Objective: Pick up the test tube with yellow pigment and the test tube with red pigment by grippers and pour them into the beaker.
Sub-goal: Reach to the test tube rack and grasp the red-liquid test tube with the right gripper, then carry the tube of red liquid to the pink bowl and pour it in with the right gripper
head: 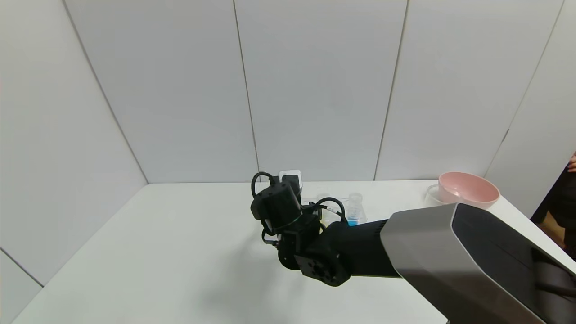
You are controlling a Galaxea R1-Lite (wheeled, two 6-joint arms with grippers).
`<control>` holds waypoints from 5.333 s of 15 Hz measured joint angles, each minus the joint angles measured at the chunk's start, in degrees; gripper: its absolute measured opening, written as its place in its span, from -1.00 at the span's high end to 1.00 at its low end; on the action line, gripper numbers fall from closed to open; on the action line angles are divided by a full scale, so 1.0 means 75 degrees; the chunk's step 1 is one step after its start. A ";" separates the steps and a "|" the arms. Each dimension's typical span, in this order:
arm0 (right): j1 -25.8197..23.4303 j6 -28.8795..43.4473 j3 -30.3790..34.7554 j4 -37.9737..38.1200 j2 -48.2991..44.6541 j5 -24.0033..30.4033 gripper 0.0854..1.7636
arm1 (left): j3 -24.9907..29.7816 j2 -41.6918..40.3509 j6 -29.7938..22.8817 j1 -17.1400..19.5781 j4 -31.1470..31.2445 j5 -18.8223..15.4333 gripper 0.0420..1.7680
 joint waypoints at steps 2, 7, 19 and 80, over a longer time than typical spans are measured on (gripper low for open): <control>-0.0029 -0.0024 -0.0070 0.0015 0.0047 0.0000 -0.94 | 0.0000 0.0000 0.0000 0.0000 0.0000 0.0000 -0.94; -0.0111 -0.0221 -0.0093 -0.0093 0.0081 0.0000 -0.87 | 0.0000 0.0000 0.0003 0.0000 0.0000 0.0000 -0.94; -0.0096 -0.0223 -0.0023 0.0007 0.0052 0.0028 0.51 | 0.0000 0.0000 0.0000 0.0000 0.0000 -0.0003 -0.94; -0.7952 -0.9148 0.3322 0.4720 -0.5245 0.7420 0.51 | 0.0000 0.0000 0.0000 0.0000 -0.0003 0.0000 -0.94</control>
